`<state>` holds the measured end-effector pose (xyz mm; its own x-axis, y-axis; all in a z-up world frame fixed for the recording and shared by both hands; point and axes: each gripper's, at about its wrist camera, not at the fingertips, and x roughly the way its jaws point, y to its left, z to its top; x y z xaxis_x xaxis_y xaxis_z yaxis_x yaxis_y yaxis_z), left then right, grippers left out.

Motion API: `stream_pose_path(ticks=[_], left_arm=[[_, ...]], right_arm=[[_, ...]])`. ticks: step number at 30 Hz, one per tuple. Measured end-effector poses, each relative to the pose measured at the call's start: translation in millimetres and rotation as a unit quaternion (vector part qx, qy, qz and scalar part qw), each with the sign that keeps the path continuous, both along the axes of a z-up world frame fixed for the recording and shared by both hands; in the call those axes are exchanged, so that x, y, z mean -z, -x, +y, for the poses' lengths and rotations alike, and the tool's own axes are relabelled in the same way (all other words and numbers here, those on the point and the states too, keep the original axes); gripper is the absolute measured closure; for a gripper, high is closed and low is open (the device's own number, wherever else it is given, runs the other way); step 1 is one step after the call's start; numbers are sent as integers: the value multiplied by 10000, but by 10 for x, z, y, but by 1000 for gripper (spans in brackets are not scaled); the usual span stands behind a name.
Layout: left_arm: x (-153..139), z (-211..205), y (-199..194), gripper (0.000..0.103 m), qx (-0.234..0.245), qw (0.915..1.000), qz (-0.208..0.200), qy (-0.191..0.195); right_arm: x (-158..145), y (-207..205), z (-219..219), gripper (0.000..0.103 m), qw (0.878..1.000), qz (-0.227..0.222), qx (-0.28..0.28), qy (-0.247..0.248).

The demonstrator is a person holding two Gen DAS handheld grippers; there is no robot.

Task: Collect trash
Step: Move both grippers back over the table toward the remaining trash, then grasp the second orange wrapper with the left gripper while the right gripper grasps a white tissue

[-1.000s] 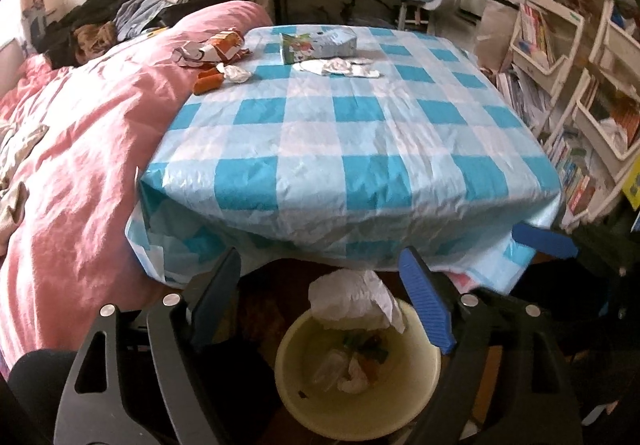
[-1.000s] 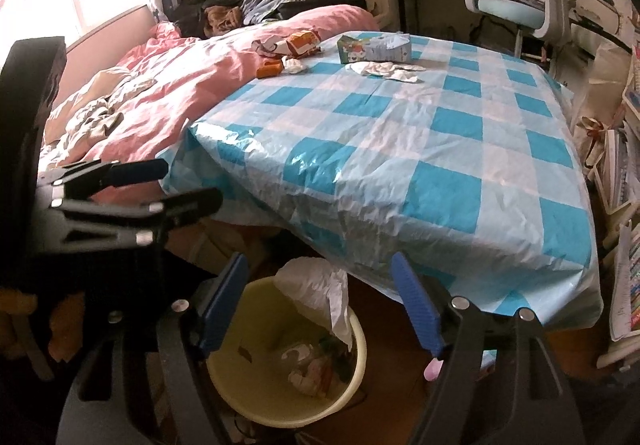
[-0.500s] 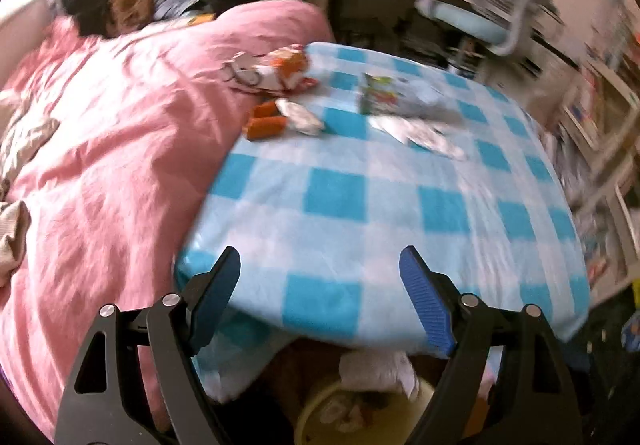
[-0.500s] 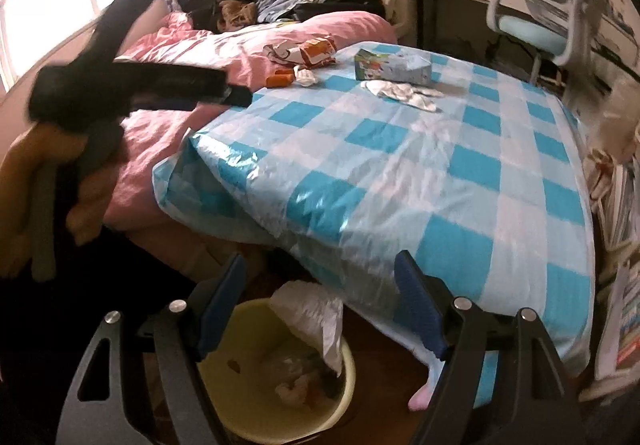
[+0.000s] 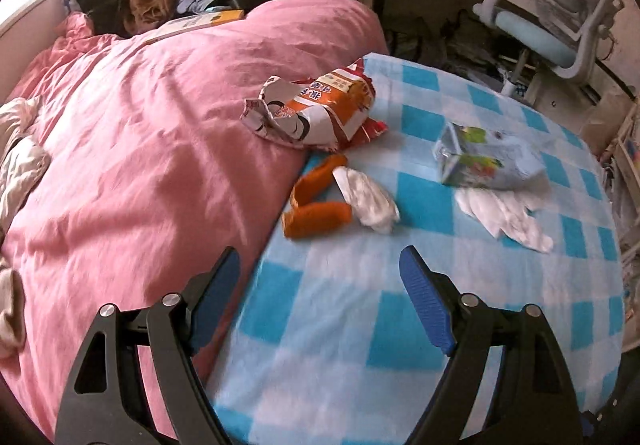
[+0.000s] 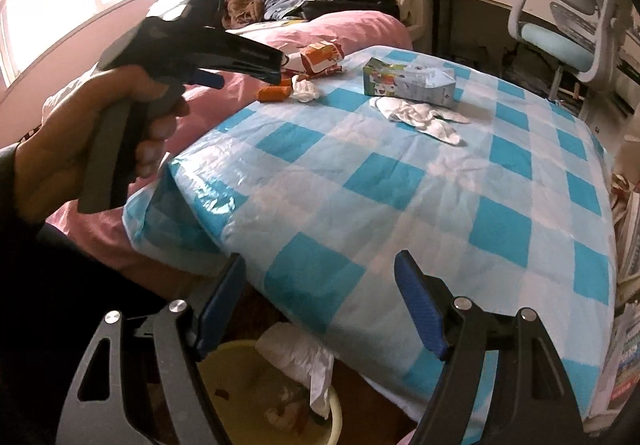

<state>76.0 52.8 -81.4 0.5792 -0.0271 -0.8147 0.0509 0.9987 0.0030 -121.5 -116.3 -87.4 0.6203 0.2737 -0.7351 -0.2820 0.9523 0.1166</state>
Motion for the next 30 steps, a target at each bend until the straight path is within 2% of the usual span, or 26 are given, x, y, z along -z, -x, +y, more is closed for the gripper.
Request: stream_pose_path(ticks=[4,13,14,15,16,18,19,21,24,27,28,30], left_arm=[[82,-50,-246,25,93,9998,-17,-150],[334,-50,-645,25,42,9990,299,-315],[338,-62,-666,30,89,9990,327,-298],[343,-71,-674,44,125,9989,365,-284],[360,-85,-695,54,195,9983,488,-255],[364,-98,-718,65,261,9973,633,-256],[351,-99,-721,66,294,9970,679,-238],[304,-61,-724,67,357,9956,857,142],[236,-5,-721,67,392,9939,927,440],[267,44,-740,67,548,9884,1194,757],[327,20,-744,66,661,9859,1357,716],[343,-37,-720,64,757,9874,1299,485]], right_arm=[[23,-149,29,30,10000,16,-71,-4],[96,-457,71,30,9998,84,-158,-54],[101,-471,76,30,9998,84,-169,-53],[108,-495,86,30,9998,86,-184,-49],[116,-513,92,30,9998,91,-197,-47],[121,-546,97,30,9997,98,-210,-47],[121,-561,97,30,9997,99,-213,-51],[114,-582,95,30,9997,88,-219,-62],[106,-622,103,30,9997,74,-223,-80],[95,-663,135,30,9996,66,-256,-101],[96,-674,148,30,9996,64,-272,-96],[101,-702,172,30,9995,70,-303,-93]])
